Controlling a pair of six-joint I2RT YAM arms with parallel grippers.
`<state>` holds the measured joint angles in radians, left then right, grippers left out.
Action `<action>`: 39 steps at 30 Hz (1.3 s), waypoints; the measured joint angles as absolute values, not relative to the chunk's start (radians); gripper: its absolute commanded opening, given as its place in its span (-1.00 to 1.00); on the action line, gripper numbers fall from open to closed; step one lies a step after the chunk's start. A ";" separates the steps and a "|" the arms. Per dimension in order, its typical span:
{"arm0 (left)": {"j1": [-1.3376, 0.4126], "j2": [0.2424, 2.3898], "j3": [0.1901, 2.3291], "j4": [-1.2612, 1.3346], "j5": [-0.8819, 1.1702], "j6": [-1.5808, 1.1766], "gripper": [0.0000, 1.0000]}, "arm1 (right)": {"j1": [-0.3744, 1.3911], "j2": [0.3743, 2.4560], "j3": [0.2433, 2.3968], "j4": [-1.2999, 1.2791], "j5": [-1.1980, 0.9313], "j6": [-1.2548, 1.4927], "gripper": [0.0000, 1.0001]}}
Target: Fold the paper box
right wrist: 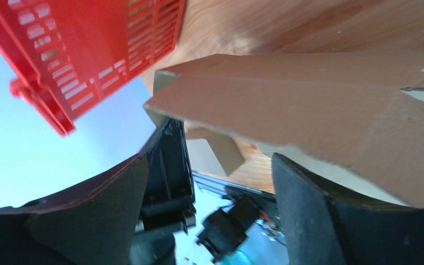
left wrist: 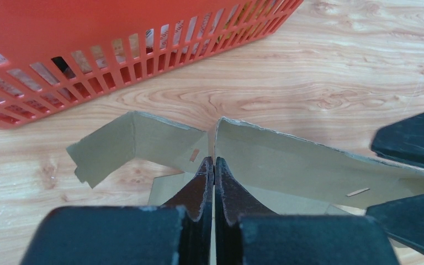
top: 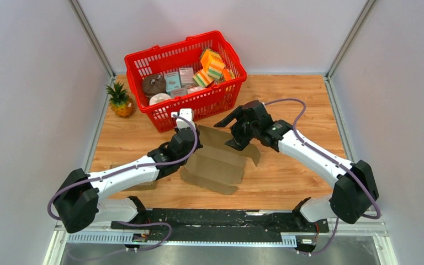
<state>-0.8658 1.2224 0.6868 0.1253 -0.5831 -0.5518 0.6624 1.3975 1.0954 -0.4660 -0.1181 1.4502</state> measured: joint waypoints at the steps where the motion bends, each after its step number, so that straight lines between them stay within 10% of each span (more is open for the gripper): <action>1: -0.873 1.222 0.686 0.126 -0.596 -0.560 -1.00 | 0.662 1.399 1.083 -0.458 -0.105 1.491 0.47; 19: -0.929 1.220 0.609 0.208 -0.721 -0.624 -0.99 | 0.663 1.519 1.121 -0.466 0.088 1.683 -0.50; 23: -0.930 1.217 0.604 0.219 -0.712 -0.624 -0.34 | 0.662 1.520 1.119 -0.455 0.100 1.686 -0.73; 29: -0.930 1.129 0.556 0.207 -0.631 -0.607 0.11 | 0.662 1.519 1.067 -0.385 0.102 1.668 -0.88; 39: -0.897 0.692 0.491 -0.059 -0.517 -0.579 0.28 | 0.620 1.458 0.880 -0.199 0.059 1.593 -0.79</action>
<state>-0.8967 0.6922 0.4908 -0.0586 -0.5171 -0.5793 0.6197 1.4582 0.8799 -0.1986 0.0589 1.5932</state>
